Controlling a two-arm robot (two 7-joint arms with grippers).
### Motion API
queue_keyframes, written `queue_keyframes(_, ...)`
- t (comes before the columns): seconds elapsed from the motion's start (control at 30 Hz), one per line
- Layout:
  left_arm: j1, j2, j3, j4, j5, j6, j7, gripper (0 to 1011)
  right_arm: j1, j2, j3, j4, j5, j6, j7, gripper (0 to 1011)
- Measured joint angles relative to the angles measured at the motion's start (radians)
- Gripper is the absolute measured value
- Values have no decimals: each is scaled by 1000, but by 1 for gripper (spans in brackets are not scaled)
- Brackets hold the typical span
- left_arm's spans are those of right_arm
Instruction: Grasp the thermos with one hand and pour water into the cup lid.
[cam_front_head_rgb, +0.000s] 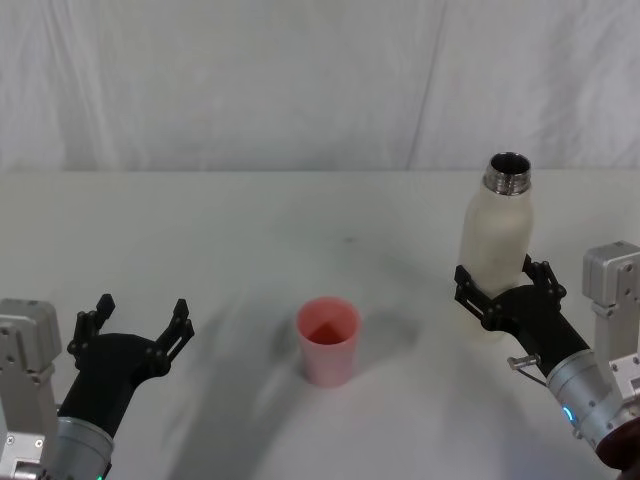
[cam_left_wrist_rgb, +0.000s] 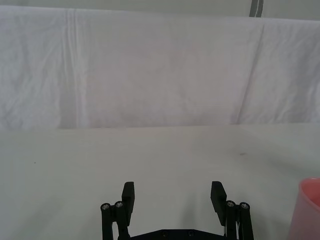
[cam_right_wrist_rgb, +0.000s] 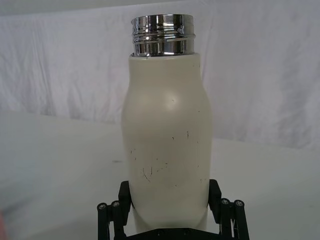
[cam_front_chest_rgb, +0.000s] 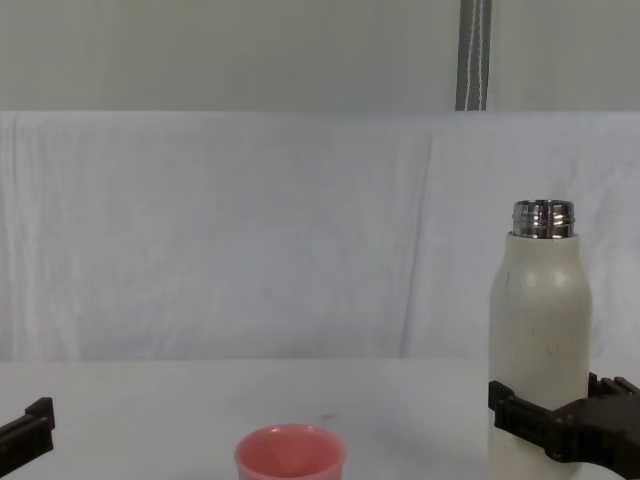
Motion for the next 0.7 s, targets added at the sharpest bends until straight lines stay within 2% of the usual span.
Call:
queue_keyframes(0.4,0,0,0,0,0,0,0,1001,0,0,0,0,0,0,0,950)
queue_keyframes(0.5,0,0,0,0,0,0,0,1001,0,1,0,0,0,-1,0,996)
queue_keyframes(0.7,0,0,0,0,0,0,0,1001,0,0,0,-1,0,-1,0,1001)
